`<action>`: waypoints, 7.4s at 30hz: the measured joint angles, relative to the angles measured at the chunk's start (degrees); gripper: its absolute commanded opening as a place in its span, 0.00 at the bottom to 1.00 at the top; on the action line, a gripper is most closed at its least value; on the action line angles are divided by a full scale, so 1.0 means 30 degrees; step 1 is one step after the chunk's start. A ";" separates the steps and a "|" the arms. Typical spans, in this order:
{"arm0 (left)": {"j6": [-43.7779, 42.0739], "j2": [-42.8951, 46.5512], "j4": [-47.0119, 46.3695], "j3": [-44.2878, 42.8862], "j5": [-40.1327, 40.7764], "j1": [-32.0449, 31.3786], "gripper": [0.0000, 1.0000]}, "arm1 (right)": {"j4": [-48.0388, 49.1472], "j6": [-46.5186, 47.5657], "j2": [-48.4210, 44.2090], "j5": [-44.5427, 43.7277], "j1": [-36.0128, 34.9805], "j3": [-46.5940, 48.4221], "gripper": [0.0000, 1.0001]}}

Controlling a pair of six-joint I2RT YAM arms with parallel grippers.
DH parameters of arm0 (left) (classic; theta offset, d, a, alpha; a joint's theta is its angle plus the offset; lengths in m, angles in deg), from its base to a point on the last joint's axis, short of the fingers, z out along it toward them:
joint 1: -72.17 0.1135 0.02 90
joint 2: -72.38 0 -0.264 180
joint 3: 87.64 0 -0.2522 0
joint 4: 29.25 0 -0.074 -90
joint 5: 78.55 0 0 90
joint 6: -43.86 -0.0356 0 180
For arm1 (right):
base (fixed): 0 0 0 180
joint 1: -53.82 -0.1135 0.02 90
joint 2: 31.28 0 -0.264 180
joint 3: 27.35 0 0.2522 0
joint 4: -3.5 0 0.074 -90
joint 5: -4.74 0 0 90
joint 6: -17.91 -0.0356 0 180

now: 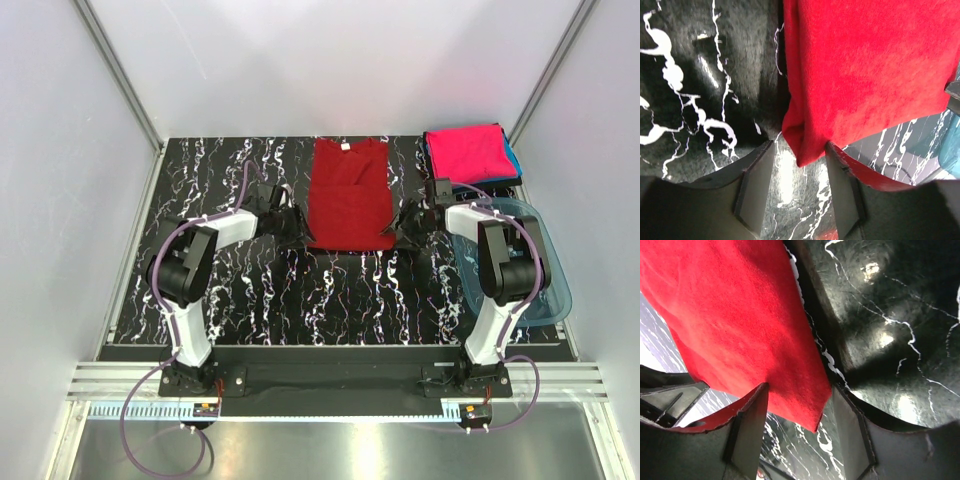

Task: Fold and stack the t-shirts
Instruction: Fold the tshirt

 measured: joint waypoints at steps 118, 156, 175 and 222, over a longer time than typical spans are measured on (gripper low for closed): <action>-0.3687 -0.3548 0.1479 -0.5493 -0.0007 0.2295 0.50 | -0.3373 0.6360 0.5668 0.0940 0.0641 0.9165 0.52; -0.2025 0.2535 0.2200 -0.1785 0.1326 0.0321 0.46 | -0.1362 0.6783 -0.2018 0.0903 -0.0262 0.3118 0.49; -0.4022 -0.3461 0.2412 -0.7344 0.0335 0.1100 0.27 | -0.2193 0.8648 0.5319 0.1202 -0.0262 0.9581 0.17; -0.3308 -0.7060 0.2834 -1.4294 -0.1137 0.2353 0.63 | 0.5034 0.3810 0.1690 -0.1931 0.0641 0.2317 0.53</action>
